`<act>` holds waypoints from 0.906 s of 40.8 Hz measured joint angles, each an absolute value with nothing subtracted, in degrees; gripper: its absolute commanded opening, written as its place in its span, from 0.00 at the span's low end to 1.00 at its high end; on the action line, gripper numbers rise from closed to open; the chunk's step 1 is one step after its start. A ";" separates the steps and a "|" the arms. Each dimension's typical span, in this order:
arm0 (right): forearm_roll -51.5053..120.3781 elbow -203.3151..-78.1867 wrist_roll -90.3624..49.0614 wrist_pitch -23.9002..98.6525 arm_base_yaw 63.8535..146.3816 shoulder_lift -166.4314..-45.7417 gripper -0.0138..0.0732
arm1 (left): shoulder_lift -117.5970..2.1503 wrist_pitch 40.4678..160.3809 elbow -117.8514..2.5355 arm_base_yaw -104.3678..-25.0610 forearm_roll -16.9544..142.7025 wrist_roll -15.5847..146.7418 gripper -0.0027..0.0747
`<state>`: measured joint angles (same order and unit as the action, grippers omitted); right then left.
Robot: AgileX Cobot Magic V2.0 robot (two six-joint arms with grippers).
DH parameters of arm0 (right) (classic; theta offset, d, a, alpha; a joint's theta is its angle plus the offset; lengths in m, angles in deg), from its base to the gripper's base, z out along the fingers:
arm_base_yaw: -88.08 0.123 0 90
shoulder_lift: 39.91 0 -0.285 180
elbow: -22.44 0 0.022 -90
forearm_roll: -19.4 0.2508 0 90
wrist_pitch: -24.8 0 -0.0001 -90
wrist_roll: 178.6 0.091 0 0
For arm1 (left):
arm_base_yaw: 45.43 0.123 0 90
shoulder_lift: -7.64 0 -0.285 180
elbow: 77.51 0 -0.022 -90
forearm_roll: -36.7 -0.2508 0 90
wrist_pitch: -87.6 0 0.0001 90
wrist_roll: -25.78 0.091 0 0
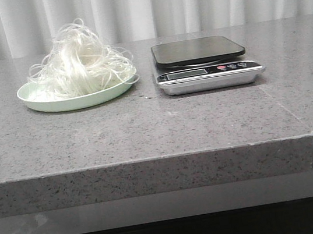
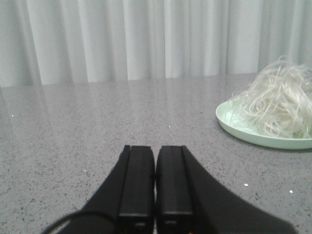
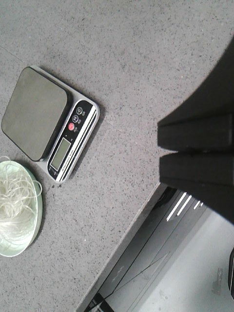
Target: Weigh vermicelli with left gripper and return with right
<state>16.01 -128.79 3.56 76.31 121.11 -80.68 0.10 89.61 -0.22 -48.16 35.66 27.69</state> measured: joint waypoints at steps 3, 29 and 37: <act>16.01 -128.79 3.56 76.31 121.11 -80.68 0.33 | 0.10 89.35 -0.22 -48.16 35.66 27.57 0.22; 16.01 -128.79 3.56 76.31 121.11 -80.68 0.33 | 0.10 88.89 -0.22 -48.94 36.14 27.47 0.22; 16.01 -128.79 3.56 76.31 121.11 -80.68 0.33 | 0.10 88.89 -0.22 -48.94 36.14 27.47 0.22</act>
<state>16.01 -128.79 3.56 76.31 121.11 -80.68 0.10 88.89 -0.22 -48.94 36.14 27.47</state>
